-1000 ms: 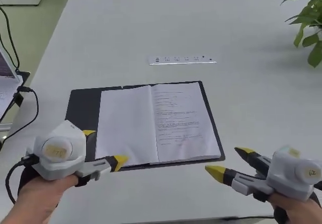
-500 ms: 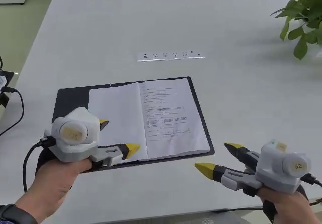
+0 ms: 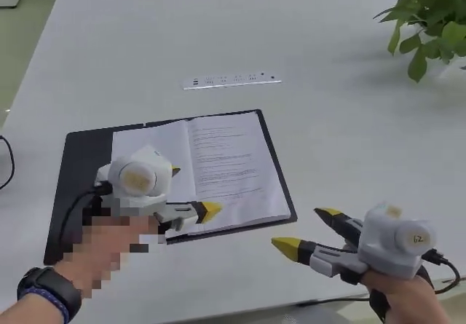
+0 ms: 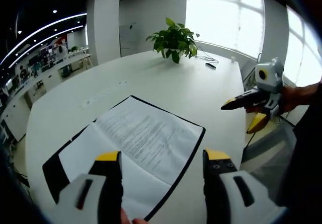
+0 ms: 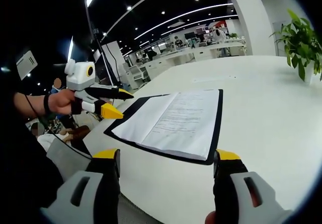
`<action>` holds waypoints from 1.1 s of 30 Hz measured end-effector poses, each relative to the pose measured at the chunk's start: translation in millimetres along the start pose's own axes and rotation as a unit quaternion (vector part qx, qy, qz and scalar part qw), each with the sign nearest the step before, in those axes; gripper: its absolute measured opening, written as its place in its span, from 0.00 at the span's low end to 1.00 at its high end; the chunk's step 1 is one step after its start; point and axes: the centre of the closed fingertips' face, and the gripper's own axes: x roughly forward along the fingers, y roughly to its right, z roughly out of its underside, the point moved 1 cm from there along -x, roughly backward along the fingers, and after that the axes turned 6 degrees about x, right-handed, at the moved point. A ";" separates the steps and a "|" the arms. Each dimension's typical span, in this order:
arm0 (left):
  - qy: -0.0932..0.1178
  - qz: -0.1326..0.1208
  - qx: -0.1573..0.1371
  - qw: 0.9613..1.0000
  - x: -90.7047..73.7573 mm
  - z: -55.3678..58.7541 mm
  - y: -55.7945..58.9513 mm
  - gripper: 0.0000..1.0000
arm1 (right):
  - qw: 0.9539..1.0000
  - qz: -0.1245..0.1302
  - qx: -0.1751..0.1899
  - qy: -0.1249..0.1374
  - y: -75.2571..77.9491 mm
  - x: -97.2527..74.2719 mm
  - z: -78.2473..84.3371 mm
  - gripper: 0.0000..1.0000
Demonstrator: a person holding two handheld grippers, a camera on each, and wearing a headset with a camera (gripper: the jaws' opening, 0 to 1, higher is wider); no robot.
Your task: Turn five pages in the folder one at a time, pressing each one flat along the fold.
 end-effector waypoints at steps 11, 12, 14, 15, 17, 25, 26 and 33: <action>-0.015 0.036 0.020 0.999 43.7 -9.1 16.7 0.64 | 1.000 0.004 0.002 -0.009 2.8 -1.8 4.6 0.75; -0.015 0.037 0.019 0.999 45.6 -10.4 17.3 0.64 | 1.000 0.004 0.003 -0.010 2.8 -2.0 4.8 0.76; -0.014 0.041 0.021 0.999 49.4 -14.2 19.6 0.63 | 1.000 0.005 0.002 -0.011 3.4 -2.6 4.7 0.76; -0.014 0.043 0.025 0.999 55.5 -16.1 20.9 0.63 | 1.000 0.005 0.002 -0.012 4.2 -3.0 4.5 0.76; -0.017 0.045 0.027 0.998 61.9 -17.1 21.5 0.63 | 1.000 0.006 0.004 -0.013 5.6 -3.0 4.2 0.75; -0.026 0.055 0.039 0.997 88.1 -25.4 29.1 0.63 | 1.000 0.008 0.002 -0.013 6.4 -4.3 -1.5 0.75; -0.027 0.057 0.039 0.997 93.2 -25.9 30.5 0.63 | 1.000 0.009 0.002 -0.012 7.2 -4.2 -1.9 0.75; -0.052 0.067 0.039 0.996 121.2 -14.4 39.1 0.62 | 1.000 0.011 0.011 -0.015 11.3 -5.6 2.2 0.74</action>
